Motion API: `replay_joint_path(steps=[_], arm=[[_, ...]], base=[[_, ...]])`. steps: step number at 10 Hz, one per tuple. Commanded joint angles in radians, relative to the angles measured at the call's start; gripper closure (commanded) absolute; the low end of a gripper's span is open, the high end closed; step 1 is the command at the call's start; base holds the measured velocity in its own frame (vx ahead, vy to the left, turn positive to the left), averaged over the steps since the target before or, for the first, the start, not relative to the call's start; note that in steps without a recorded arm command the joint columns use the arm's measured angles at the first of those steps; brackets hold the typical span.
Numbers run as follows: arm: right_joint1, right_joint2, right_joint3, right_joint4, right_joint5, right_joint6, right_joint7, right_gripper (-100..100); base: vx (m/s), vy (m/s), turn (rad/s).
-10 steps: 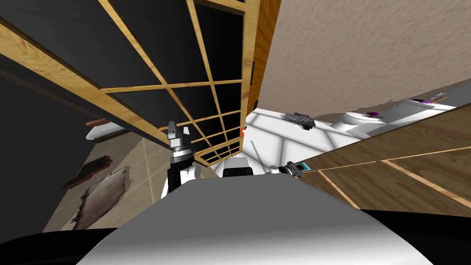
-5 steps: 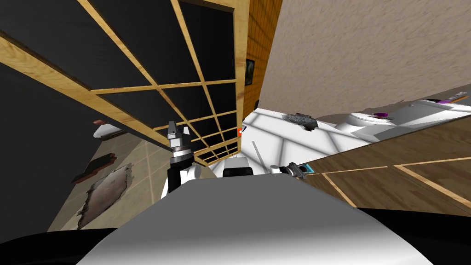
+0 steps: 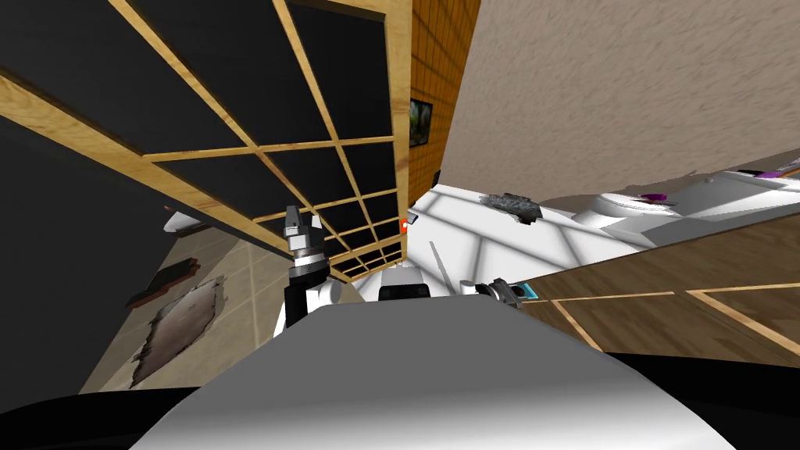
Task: Push the door open
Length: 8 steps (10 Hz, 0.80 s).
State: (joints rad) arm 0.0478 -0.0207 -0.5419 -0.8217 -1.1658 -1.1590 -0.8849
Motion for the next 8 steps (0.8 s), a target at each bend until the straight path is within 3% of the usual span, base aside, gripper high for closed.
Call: replay_joint_path(steps=[1, 3, 5, 6, 7, 8], arm=[[0.005, 0.002, -0.031, -0.018, -0.021, -0.026, 0.022, 100], [0.000, 0.010, -0.044, -0.016, -0.032, -0.039, 0.030, 100], [-0.011, 0.033, -0.071, -0.012, -0.054, -0.066, 0.047, 100], [-0.005, 0.034, -0.061, -0.020, -0.048, -0.052, 0.045, 100], [0.000, 0.007, -0.079, -0.019, -0.069, -0.065, 0.049, 100], [0.000, 0.007, -0.079, -0.019, -0.069, -0.065, 0.049, 100]], base=[[0.061, -0.148, 0.055], [0.066, -0.136, 0.017], [0.072, -0.145, 0.042], [0.026, -0.070, 0.007], [0.041, -0.102, -0.037], [0.045, -0.125, -0.026]])
